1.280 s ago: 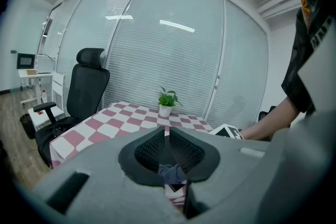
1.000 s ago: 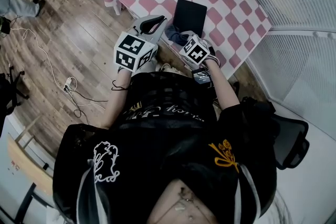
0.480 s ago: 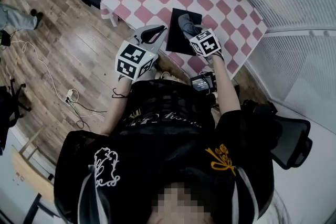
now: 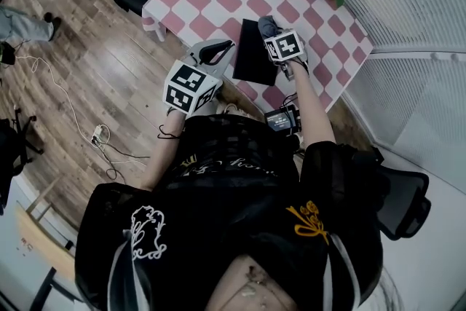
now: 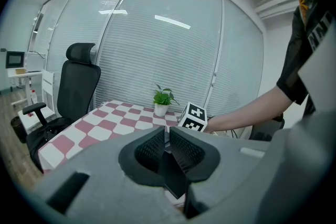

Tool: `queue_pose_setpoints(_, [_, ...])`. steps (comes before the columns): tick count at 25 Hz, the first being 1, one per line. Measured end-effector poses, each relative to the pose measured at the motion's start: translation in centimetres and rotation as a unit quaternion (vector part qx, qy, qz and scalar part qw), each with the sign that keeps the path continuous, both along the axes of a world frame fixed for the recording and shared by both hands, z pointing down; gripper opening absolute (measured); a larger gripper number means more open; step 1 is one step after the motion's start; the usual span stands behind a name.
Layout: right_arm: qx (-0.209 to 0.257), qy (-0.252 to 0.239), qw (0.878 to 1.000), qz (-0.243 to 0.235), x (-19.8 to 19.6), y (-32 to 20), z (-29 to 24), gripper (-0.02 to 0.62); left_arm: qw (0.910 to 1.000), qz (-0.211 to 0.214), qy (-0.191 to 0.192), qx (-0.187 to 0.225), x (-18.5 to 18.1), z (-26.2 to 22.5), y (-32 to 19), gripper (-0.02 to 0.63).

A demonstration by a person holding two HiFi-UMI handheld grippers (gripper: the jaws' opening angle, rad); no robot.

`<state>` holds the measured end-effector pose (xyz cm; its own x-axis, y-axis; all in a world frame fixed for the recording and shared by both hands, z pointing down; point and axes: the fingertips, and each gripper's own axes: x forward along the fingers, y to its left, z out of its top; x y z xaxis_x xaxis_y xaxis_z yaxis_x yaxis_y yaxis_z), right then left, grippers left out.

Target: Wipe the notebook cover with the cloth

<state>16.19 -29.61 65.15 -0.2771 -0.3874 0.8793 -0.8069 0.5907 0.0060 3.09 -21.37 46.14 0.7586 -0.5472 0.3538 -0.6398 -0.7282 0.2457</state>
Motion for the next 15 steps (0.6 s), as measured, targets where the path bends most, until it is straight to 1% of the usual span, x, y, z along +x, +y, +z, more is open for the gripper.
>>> queue_pose_setpoints(3, [-0.006,-0.021,1.0,0.016,0.1,0.1,-0.3,0.091,1.0,-0.004,-0.002,-0.001,-0.4,0.0,-0.1,0.023])
queue_pose_setpoints(6, [-0.014,-0.031,0.999,0.026,0.1,0.3,0.1,0.091,0.9999,-0.009,-0.004,-0.003,-0.6,0.5,-0.3,0.023])
queue_pose_setpoints(10, [-0.019,-0.032,0.999,0.015,-0.4,1.4,0.4,0.091,0.9999,-0.011,-0.005,0.0,-0.5,0.5,-0.1,0.023])
queue_pose_setpoints(15, [-0.029,-0.039,0.999,0.002,-0.9,3.9,0.3,0.091,0.9999,-0.008,-0.006,0.001,0.0,0.4,0.9,0.023])
